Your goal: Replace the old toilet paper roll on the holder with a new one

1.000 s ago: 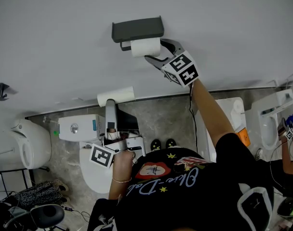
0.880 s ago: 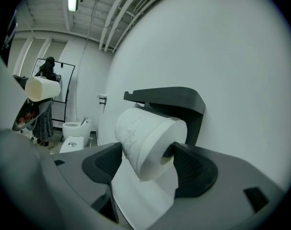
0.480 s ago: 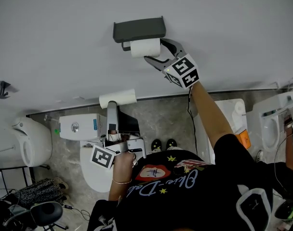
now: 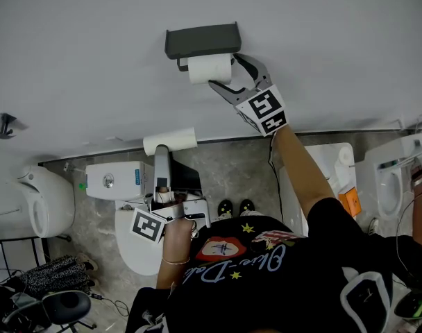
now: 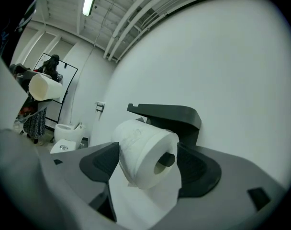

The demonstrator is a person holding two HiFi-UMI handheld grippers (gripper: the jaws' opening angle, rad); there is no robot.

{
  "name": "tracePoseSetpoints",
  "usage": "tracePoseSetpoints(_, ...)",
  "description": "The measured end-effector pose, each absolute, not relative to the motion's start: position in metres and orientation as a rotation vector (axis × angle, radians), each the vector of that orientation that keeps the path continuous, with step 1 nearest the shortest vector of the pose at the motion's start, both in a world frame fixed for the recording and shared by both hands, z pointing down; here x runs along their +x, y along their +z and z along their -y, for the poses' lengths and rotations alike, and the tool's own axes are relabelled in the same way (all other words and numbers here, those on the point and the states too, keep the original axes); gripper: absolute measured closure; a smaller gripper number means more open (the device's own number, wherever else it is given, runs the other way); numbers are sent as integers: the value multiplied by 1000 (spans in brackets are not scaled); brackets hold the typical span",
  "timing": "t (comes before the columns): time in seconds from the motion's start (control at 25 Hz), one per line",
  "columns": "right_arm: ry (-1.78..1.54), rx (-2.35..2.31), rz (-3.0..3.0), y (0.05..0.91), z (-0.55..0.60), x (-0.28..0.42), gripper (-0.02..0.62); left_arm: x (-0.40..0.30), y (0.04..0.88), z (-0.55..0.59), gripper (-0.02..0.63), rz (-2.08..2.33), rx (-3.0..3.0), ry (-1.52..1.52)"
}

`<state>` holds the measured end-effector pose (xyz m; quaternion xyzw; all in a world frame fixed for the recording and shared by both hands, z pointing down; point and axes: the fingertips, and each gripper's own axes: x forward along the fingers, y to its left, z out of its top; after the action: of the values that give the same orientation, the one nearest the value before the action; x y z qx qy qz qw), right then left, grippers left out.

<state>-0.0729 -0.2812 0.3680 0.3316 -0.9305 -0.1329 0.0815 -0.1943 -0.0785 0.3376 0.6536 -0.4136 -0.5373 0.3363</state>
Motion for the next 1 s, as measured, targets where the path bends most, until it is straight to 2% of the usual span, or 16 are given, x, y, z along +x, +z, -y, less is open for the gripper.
tracePoseSetpoints(0.8, -43, 1251, 3215, 314, 158, 18, 264, -173, 328, 92, 459, 1012, 1825, -1315)
tracePoseSetpoints(0.84, -19, 1280, 3204, 318, 153, 23, 311, -171, 328, 93, 459, 1009, 1827, -1311)
tracePoseSetpoints(0.92, 46, 1382, 3184, 326, 146, 36, 542, -168, 329, 93, 459, 1004, 1833, -1306)
tracePoseSetpoints(1.0, 127, 1450, 3171, 334, 139, 46, 580, -167, 329, 93, 459, 1000, 1838, -1303)
